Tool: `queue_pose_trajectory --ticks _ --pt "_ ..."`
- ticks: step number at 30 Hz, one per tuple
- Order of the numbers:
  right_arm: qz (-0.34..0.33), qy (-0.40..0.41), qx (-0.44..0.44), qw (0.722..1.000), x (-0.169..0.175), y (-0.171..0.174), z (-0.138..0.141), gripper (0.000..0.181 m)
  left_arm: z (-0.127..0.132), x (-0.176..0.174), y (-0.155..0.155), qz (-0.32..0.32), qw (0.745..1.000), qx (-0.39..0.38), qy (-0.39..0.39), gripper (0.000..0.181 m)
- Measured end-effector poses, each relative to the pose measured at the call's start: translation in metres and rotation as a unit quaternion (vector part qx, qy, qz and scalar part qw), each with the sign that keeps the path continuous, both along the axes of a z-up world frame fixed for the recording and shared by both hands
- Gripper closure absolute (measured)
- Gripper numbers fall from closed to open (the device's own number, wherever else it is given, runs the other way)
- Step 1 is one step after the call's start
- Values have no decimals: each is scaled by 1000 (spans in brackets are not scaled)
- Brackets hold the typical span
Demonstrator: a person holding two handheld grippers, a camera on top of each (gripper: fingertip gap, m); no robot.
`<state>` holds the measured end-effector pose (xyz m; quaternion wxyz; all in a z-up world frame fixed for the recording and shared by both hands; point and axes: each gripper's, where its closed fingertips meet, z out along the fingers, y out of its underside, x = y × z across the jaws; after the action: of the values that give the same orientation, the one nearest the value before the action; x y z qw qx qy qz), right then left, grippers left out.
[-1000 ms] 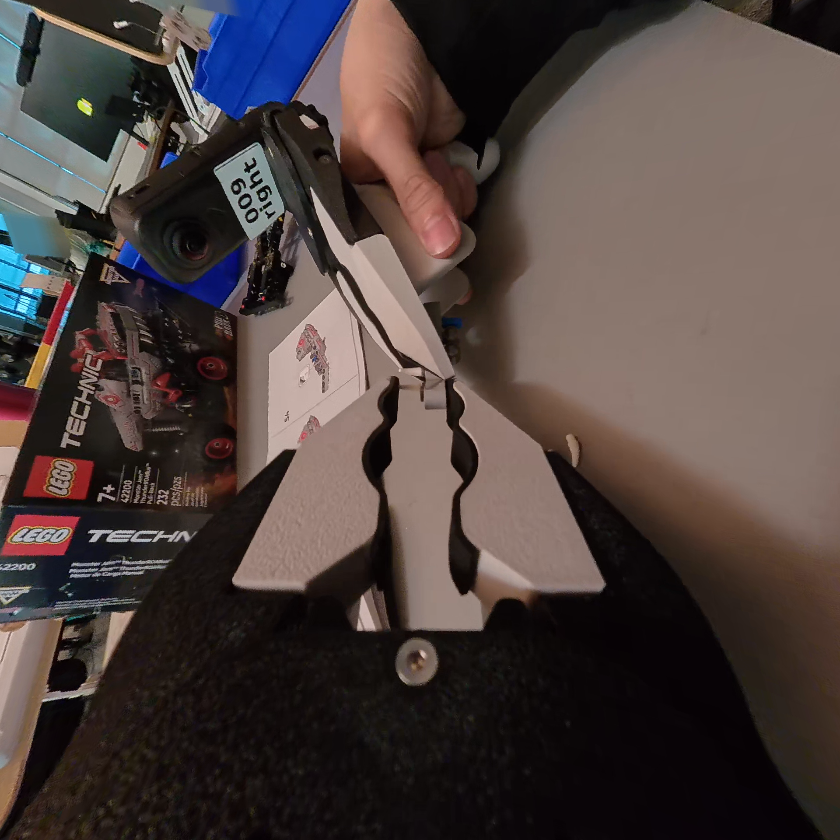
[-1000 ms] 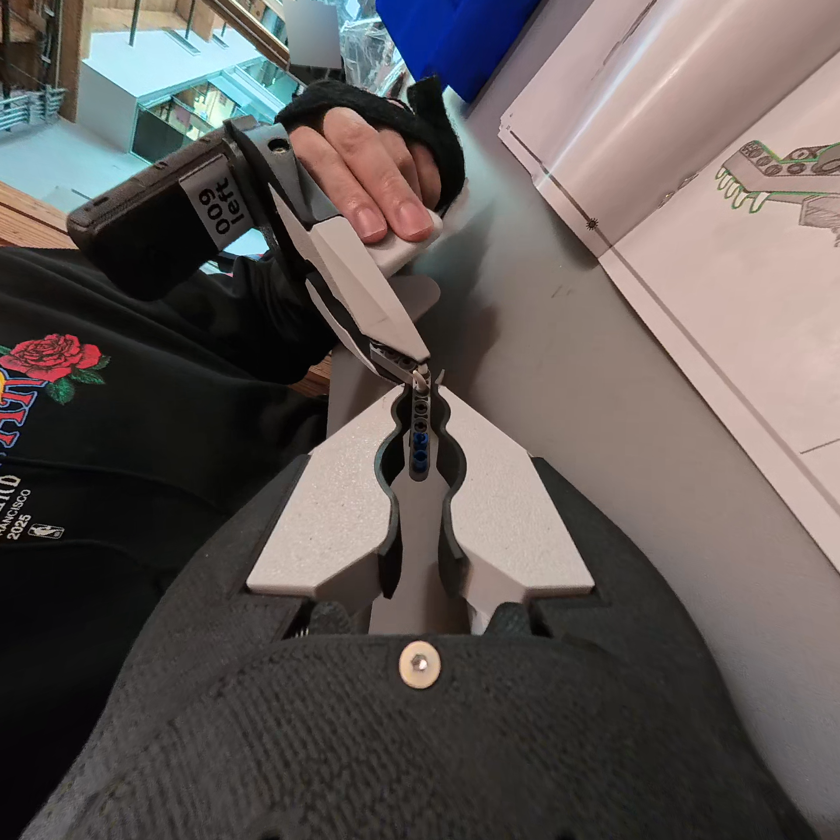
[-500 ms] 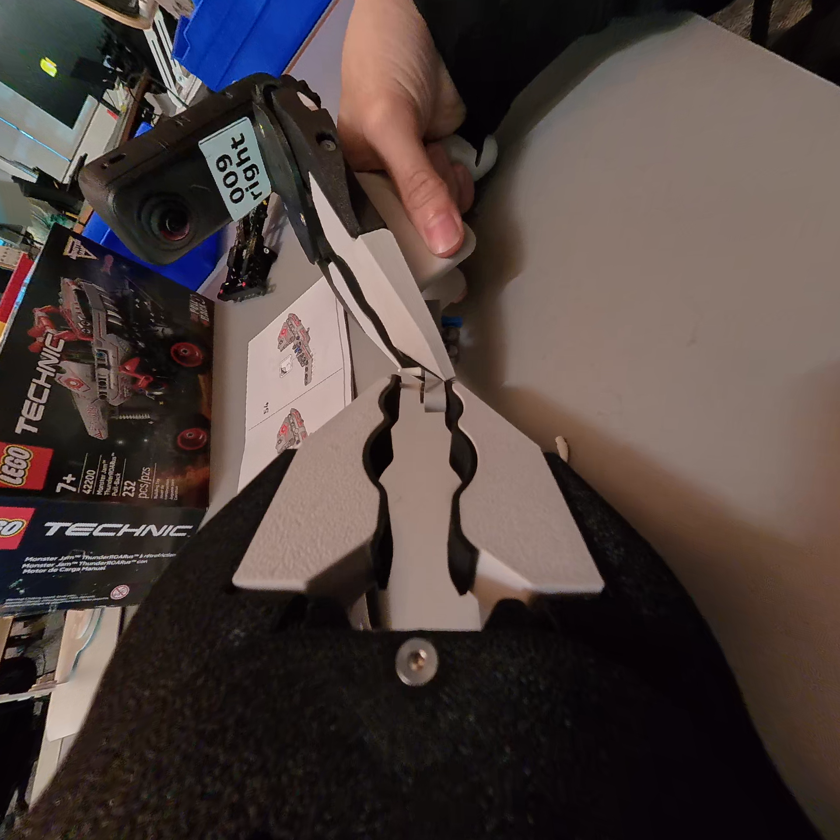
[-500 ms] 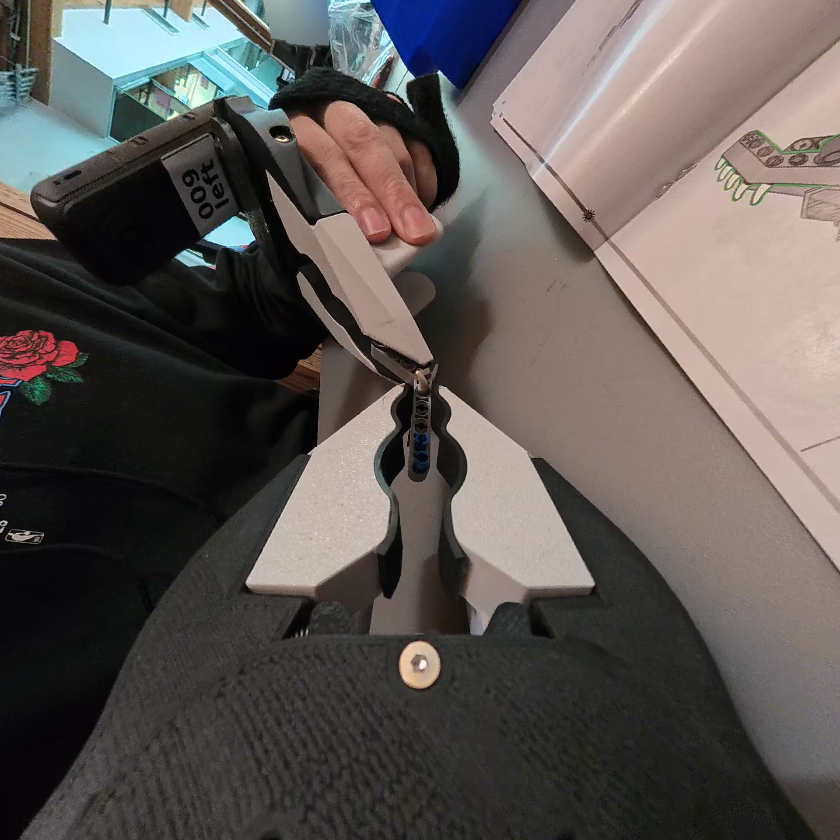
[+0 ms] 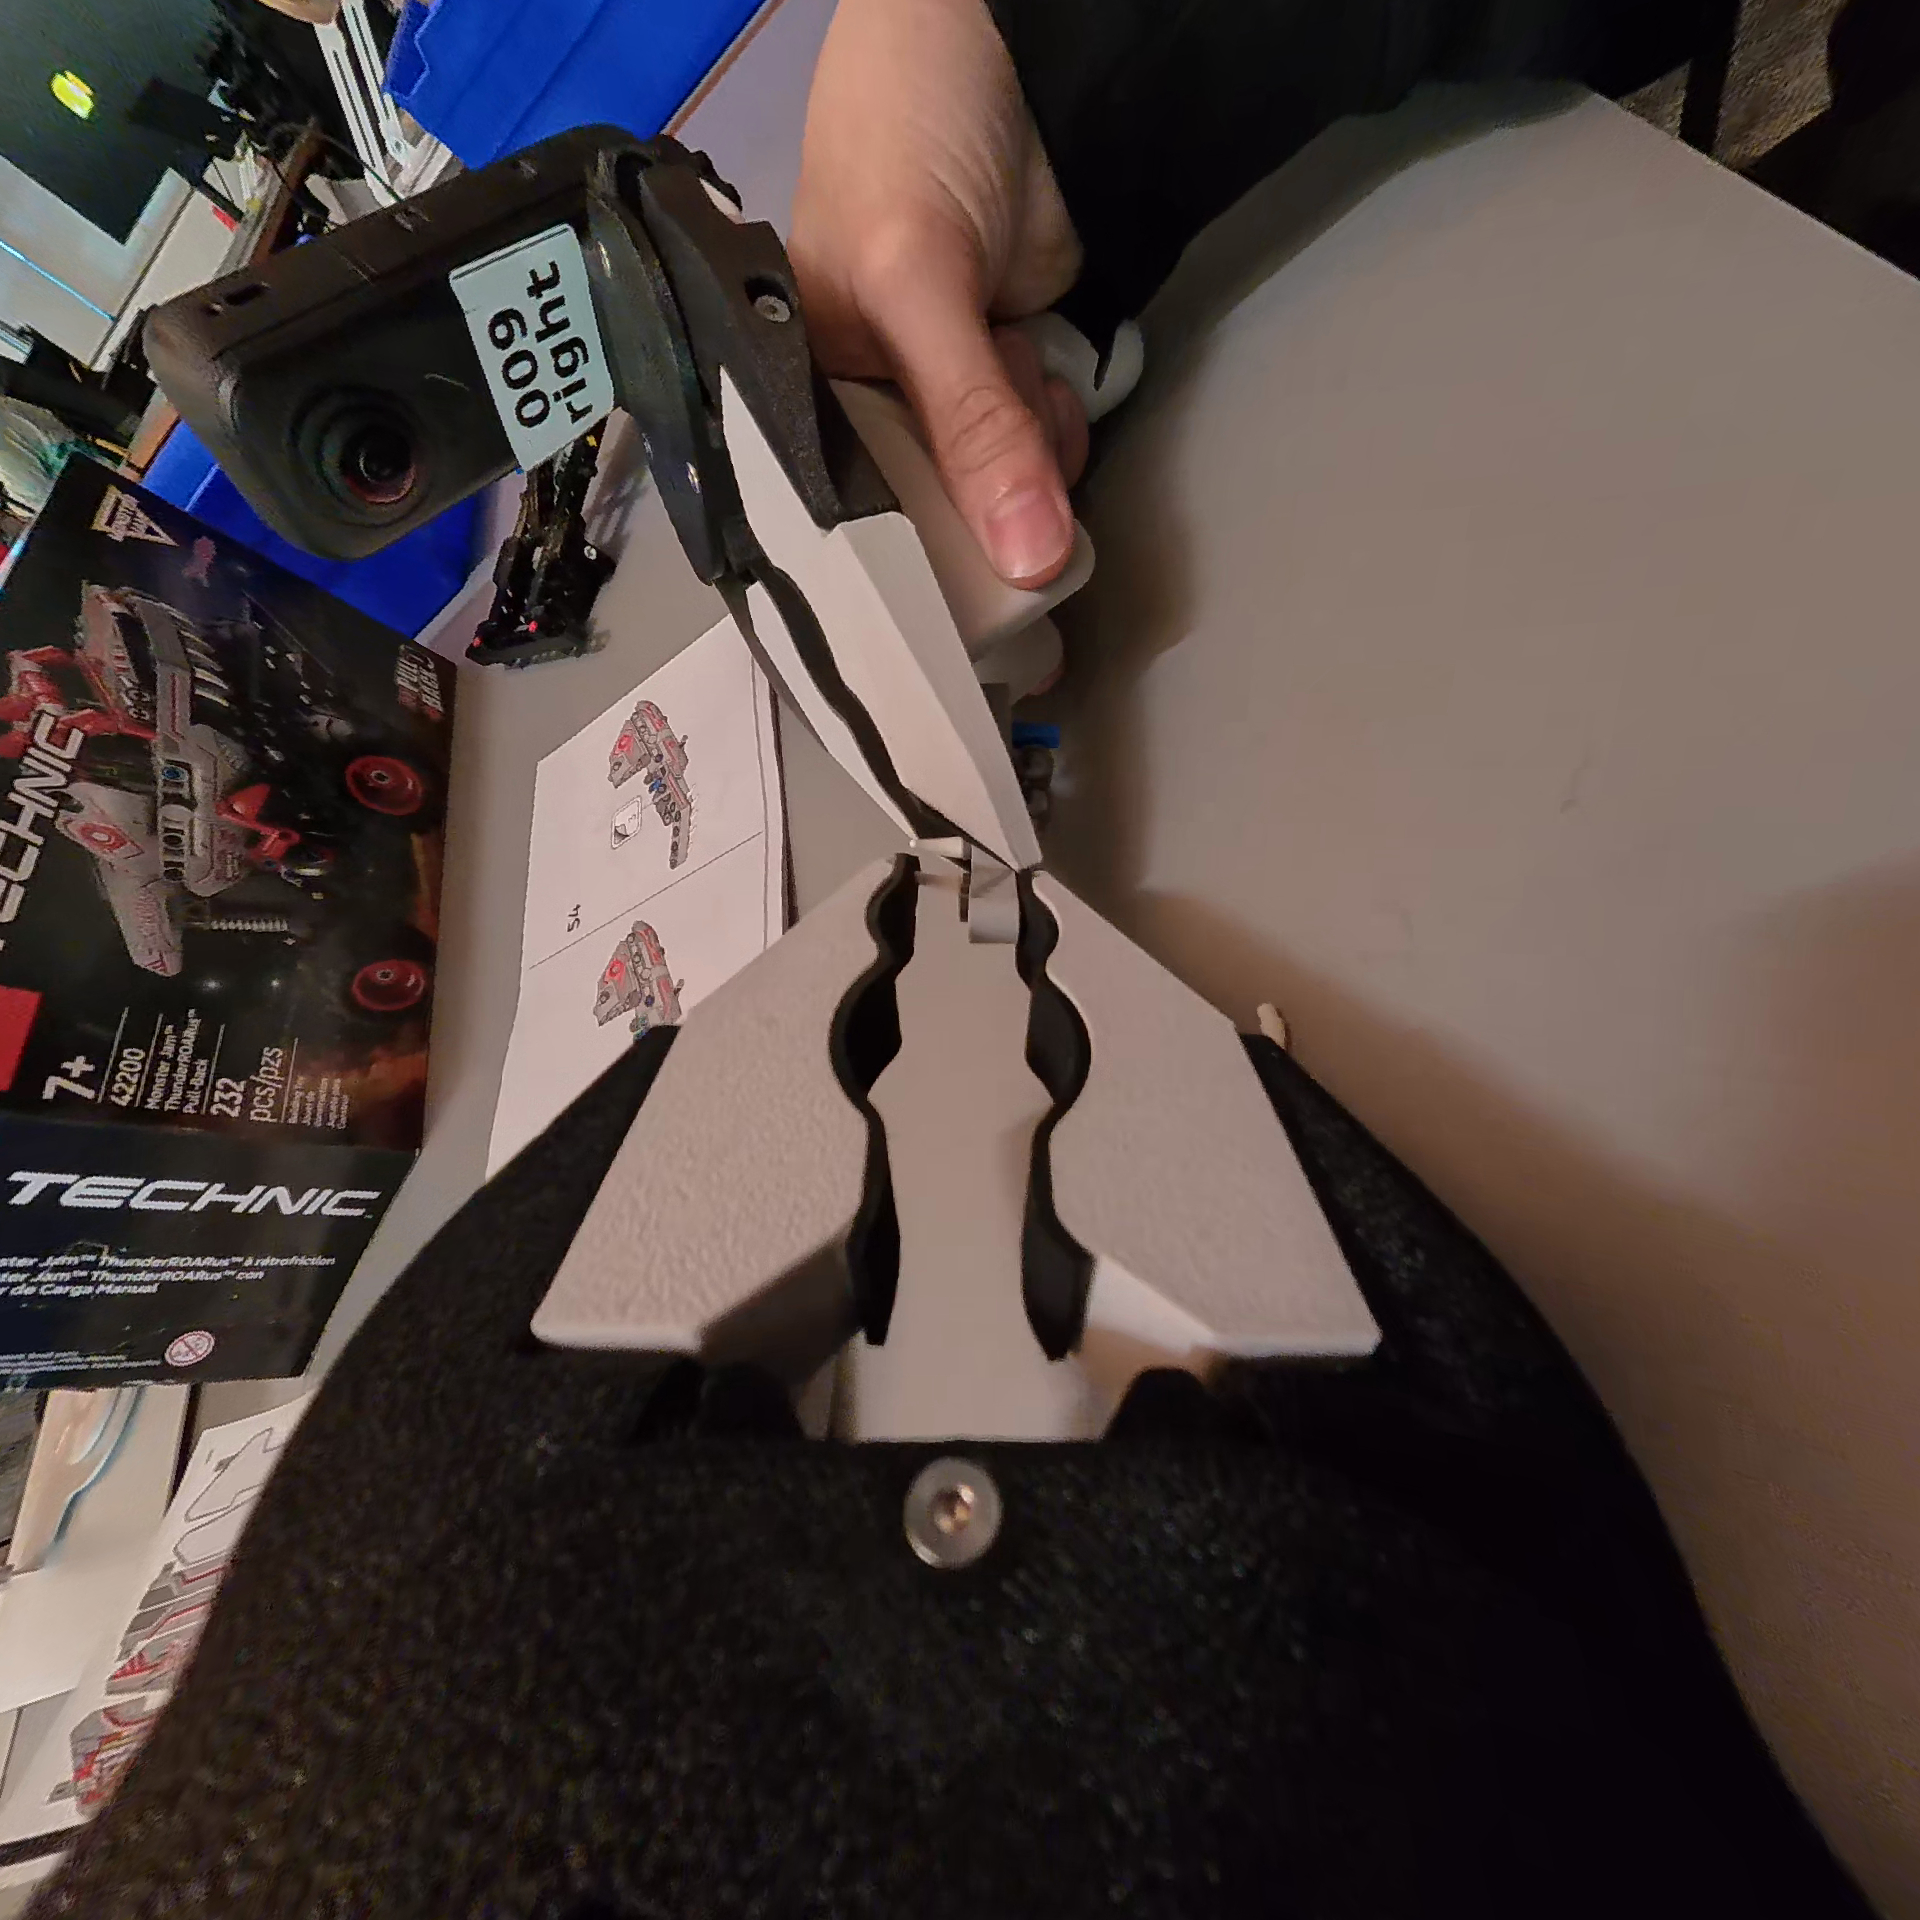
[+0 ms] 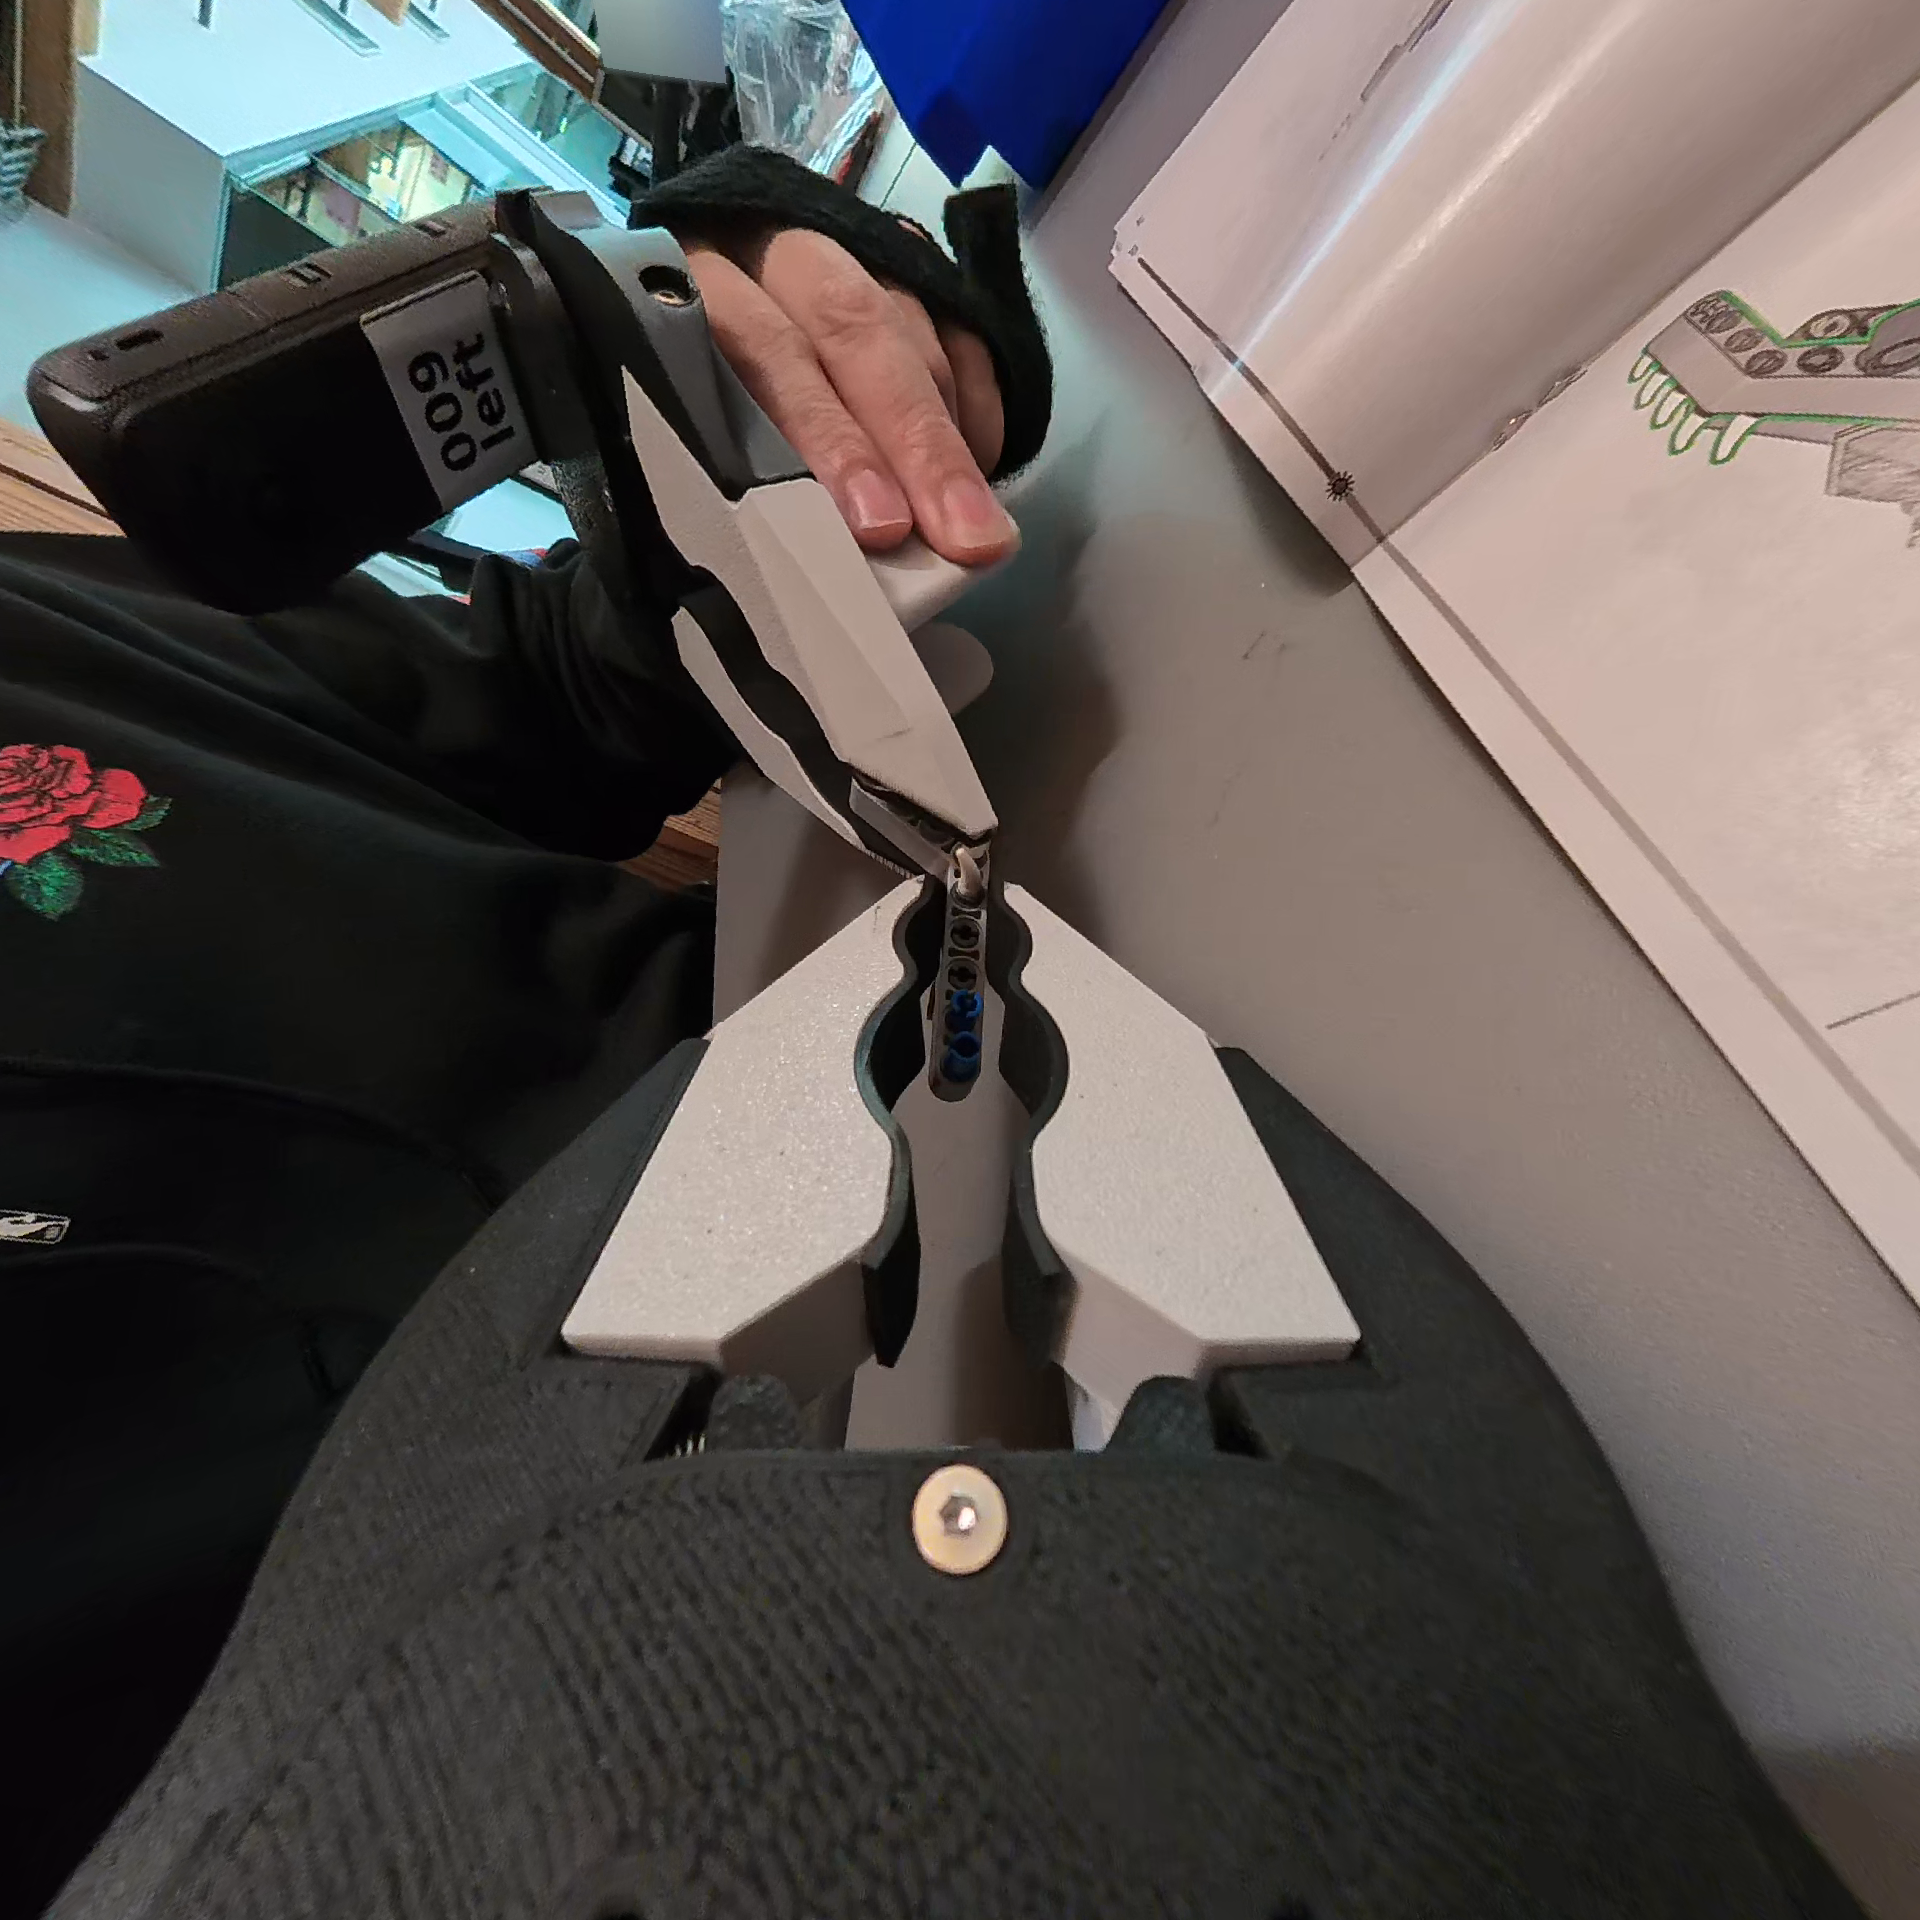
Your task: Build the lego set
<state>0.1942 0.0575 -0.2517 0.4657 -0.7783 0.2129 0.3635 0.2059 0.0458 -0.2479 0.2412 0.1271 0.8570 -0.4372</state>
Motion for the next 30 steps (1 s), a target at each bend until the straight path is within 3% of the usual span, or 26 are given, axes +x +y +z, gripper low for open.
queue_pose_trajectory --ticks 16,20,22,30 --pt "-8 -1 5 1000 2 -1 3 174 1 2 0 13 1000 -4 2 165" --pt "-33 -2 46 998 10 -1 15 175 12 7 0 31 999 -36 -17 163" --pt "-57 -4 69 996 17 -3 23 175 17 3 -4 22 998 -50 3 141" --pt "-69 -15 78 994 20 -4 26 175 44 6 1 43 984 -153 81 138"
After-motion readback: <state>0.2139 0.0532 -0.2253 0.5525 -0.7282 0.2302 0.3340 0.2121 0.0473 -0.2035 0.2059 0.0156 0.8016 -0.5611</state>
